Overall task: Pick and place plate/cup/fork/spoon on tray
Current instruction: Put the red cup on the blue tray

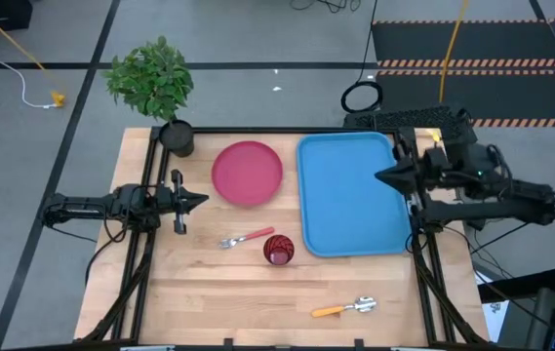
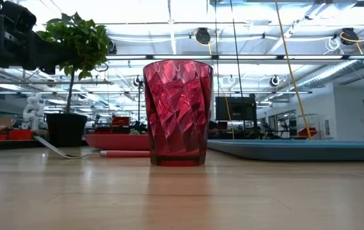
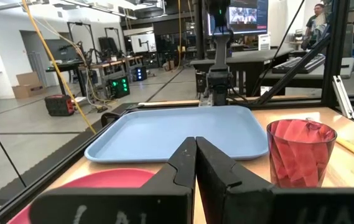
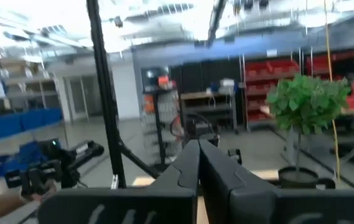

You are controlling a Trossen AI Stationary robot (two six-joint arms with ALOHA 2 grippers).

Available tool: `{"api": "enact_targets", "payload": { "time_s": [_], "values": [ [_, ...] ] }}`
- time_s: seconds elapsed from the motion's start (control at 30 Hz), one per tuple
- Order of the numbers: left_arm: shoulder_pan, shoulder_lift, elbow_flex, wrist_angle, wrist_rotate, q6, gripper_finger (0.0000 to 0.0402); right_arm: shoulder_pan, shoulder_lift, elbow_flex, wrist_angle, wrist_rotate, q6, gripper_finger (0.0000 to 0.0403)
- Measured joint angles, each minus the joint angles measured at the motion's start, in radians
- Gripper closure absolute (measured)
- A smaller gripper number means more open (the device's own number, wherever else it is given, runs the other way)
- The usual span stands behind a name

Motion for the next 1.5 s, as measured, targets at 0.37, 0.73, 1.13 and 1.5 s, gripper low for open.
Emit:
{"api": "enact_targets", "payload": {
  "time_s": [0.37,0.73,1.13,1.5],
  "values": [
    [0.0,0.0,0.0,0.0,0.0,0.0,0.0392,0.0,0.452,0.543,-0.342,0.028,0.045,0.0403],
    [0.0,0.0,0.0,0.002,0.0,-0.08,0.0392,0.051,0.784,0.885,-0.65,0.109,0.104,0.0403],
    [-0.021,0.069,0.135,-0.003,0.01,-0.159,0.0392,0.138,0.929,0.906,-0.781,0.274,0.095,0.0403],
    [-0.108,0.475,0.593,-0.321,0.011,-0.186,0.0392,0.247,1.036,0.866,-0.687,0.369,0.055,0.0403]
  ]
}}
